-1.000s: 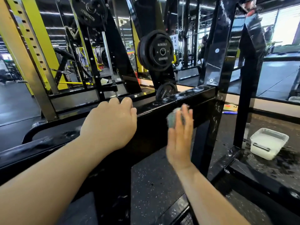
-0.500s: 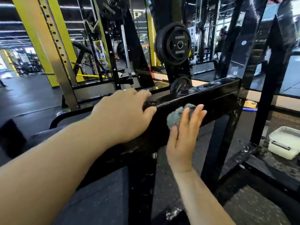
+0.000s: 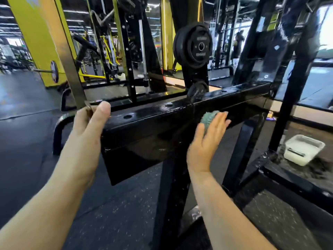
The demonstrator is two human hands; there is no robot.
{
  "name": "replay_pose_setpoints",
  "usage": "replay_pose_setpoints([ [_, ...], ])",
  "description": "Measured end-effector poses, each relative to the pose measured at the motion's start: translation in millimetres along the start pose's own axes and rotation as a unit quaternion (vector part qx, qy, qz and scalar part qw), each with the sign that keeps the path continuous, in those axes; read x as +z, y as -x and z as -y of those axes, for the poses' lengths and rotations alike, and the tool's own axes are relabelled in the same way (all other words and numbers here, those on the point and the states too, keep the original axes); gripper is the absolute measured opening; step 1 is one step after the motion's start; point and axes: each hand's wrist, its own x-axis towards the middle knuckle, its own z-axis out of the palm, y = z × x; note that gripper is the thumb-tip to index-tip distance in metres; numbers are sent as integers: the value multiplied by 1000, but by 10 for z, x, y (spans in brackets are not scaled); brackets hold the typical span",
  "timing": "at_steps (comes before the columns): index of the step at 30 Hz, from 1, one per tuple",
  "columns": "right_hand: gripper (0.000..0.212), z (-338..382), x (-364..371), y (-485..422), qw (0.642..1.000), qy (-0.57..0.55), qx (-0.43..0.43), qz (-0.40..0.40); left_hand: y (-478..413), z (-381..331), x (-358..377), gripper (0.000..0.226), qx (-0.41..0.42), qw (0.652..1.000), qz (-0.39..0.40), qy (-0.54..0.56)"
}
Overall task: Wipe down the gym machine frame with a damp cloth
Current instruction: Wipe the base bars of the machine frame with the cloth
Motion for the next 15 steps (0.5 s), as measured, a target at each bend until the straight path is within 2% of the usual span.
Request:
replay_pose_setpoints([
  [1,59,187,87,204,999,-8,-35,6,55,13,14,25,9,1000,-20,6],
  [3,58,445,261,728,979,-5,-194,68,63,47,16,27,15,999,-37,-1],
  [5,55,469,325,1089,921,39,-367,126,39,42,-24,38,20,1000,-23,-3],
  [6,54,397,306,1069,892,68,-429,128,28,37,-43,42,24,1000,-15,-7],
  [7,53,284,266,952,878,93,-457,112,36,20,-51,41,26,1000,-5,-9],
  [8,51,137,218,800,888,105,-438,88,49,10,-61,37,27,1000,-1,-11],
  [9,49,15,157,620,922,104,-368,56,69,-3,-66,32,24,1000,1,-14],
  [11,50,-27,36,305,993,65,-103,-4,76,5,-73,22,27,999,-2,-18],
  [12,51,48,39,272,999,43,8,-20,80,7,-62,19,29,999,-4,-17],
  [13,51,222,109,358,998,21,57,-18,92,-1,-59,18,32,999,-9,-14],
  [14,51,433,198,540,1000,10,29,-1,100,-2,-54,20,37,999,-14,-17],
  [15,53,616,296,782,998,1,-57,28,96,1,-57,21,41,999,-17,-21],
])
